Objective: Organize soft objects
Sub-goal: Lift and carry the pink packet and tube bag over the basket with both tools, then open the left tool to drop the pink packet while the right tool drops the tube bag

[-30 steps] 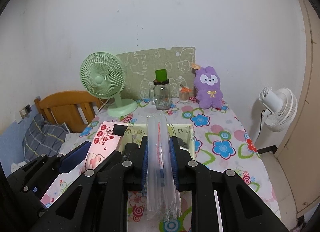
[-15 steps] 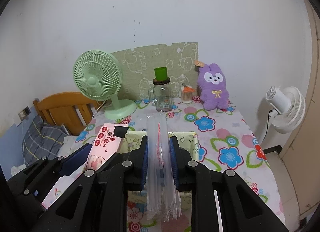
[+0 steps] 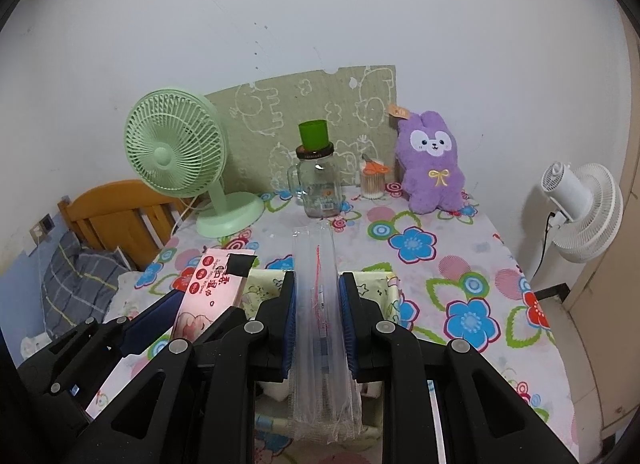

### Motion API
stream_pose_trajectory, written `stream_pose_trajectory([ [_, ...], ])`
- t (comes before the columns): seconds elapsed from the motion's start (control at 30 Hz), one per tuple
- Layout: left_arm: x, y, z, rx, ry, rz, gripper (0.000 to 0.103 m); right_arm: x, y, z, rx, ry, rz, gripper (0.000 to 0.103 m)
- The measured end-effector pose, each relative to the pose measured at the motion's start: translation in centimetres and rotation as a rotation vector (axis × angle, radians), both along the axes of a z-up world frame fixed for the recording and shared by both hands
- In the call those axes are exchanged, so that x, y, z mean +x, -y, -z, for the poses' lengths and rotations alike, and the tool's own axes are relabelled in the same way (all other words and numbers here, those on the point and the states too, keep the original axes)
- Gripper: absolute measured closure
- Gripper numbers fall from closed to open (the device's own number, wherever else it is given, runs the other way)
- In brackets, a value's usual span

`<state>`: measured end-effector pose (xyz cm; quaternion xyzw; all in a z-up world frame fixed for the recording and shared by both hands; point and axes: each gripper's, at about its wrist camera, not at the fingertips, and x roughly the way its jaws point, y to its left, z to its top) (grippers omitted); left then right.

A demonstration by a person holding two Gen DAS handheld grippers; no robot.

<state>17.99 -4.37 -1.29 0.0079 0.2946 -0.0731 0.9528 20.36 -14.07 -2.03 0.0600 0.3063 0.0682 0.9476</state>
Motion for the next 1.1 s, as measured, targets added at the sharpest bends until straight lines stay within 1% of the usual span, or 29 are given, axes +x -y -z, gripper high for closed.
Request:
stream_pose_trajectory([
  [0.3,2.4,-0.2,1.9,-0.014,-0.05,-0.001,0.063,2.4,0.0,1.9,0.011,-0.042,-0.009,0.079],
  [0.5,3.0,-0.2,2.9,-0.002,-0.072,0.012,0.063,3.6,-0.4,3.2,0.027,-0.084,-0.013,0.079],
  [0.57,3.0,-0.1,3.0,0.003,-0.076,0.02,0.057,3.8,-0.5,3.5,0.029,-0.088,-0.017,0.079],
  [0.6,3.0,-0.1,3.0,0.004,-0.077,0.023,0.048,3.9,-0.6,3.6,0.03,-0.091,-0.021,0.079],
  [0.63,3.0,-0.2,3.1,0.006,-0.076,0.019,0.043,4.0,-0.7,3.7,0.035,-0.094,-0.027,0.08],
  [1.1,3.9,-1.9,4.1,0.021,-0.107,-0.017,0.035,5.4,-2.5,5.1,0.078,-0.117,-0.084,0.08],
])
